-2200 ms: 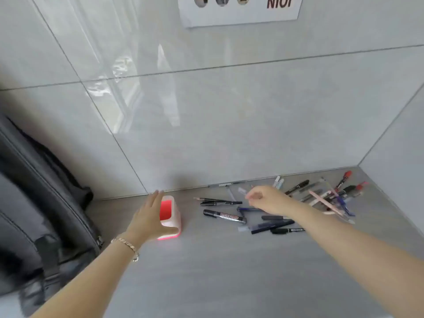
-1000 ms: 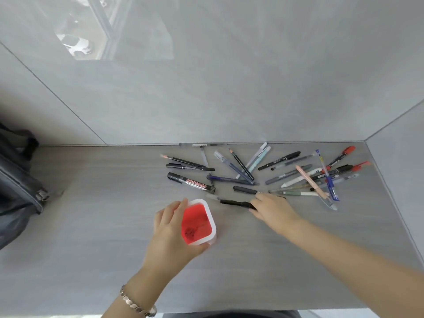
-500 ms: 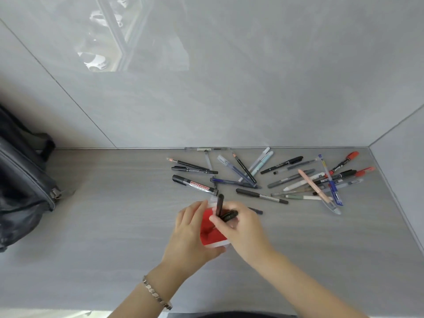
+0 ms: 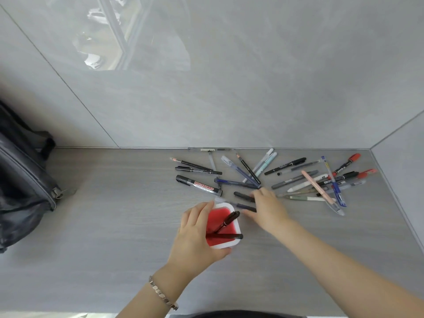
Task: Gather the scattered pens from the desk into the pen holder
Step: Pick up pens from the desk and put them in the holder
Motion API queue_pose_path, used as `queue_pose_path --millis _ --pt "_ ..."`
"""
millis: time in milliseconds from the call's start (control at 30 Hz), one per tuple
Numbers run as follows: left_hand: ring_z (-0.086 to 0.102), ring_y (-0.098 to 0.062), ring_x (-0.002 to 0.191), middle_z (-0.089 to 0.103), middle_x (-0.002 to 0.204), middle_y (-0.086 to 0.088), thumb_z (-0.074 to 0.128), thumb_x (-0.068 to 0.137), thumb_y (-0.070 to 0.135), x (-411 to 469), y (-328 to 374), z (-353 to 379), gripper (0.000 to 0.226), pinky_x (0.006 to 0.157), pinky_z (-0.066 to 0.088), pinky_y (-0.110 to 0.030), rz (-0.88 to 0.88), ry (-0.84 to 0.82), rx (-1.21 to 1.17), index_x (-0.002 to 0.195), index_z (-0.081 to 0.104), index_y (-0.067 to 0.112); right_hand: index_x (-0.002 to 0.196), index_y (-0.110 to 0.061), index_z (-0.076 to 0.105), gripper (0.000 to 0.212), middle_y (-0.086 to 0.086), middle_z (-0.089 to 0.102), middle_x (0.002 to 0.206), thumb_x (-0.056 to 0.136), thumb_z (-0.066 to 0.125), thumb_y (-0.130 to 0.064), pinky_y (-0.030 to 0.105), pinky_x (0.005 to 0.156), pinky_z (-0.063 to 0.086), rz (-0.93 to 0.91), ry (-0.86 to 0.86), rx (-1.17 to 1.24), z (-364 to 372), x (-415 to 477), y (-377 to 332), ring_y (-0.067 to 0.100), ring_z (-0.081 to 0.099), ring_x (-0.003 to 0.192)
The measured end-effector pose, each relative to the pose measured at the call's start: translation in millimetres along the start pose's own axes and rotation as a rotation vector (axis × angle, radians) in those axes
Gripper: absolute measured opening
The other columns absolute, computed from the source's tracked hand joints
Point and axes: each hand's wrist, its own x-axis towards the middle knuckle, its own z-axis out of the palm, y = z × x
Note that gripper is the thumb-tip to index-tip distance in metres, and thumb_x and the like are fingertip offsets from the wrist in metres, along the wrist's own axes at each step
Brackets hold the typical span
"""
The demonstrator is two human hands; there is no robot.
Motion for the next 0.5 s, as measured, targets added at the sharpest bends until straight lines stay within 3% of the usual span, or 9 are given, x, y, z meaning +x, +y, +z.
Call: queue_pose_path --millis 233,300,333,433,500 --pt "0.031 -0.010 0.118 0.040 0.126 0.012 0.066 0.048 0.059 -1 -3 4 0.100 0.097 0.034 -0.024 0.001 0.029 0.015 0.134 0.032 0.021 0.107 -0.004 0.046 0.024 0.019 0.053 0.118 0.090 0.045 -0.021 0.038 0.081 0.043 -0.047 -0.146 -0.140 9 -2 -25 0.032 0.051 0.109" --pt "0.030 -0.009 0.118 0.044 0.129 0.006 0.069 0.049 0.057 0 -3 4 0.100 0.098 0.033 -0.025 -0.004 0.015 0.020 0.134 0.034 0.018 0.092 -0.011 0.040 0.006 0.017 0.057 0.097 0.089 0.042 -0.015 0.037 0.066 0.041 -0.027 -0.164 -0.043 1 -11 -18 0.034 0.058 0.093" --pt "0.029 -0.009 0.118 0.044 0.130 0.004 0.073 0.049 0.055 0 -4 3 0.101 0.098 0.032 -0.025 -0.001 0.010 0.023 0.135 0.035 0.017 0.086 -0.013 0.035 0.008 0.012 0.055 0.081 0.089 0.042 -0.015 0.035 0.058 0.037 -0.016 -0.138 0.055 -6 -16 -12 0.032 0.058 0.079" --pt "0.027 -0.006 0.115 0.040 0.130 0.006 0.081 0.050 0.045 1 -2 1 0.102 0.098 0.029 -0.023 0.008 -0.010 0.016 0.136 0.034 0.018 0.077 -0.021 0.033 0.019 0.001 0.042 0.057 0.092 0.043 -0.015 0.029 0.045 0.036 -0.040 0.162 0.486 -41 -37 -9 0.015 0.047 0.046" --pt "0.023 -0.003 0.115 0.033 0.128 0.012 0.081 0.051 0.044 1 -2 1 0.103 0.099 0.028 -0.022 0.003 -0.026 -0.007 0.137 0.031 0.019 0.079 -0.026 0.035 0.019 0.002 0.046 0.061 0.092 0.042 -0.014 0.022 0.047 0.045 -0.177 0.440 0.834 -73 -54 -24 0.007 0.049 0.047"
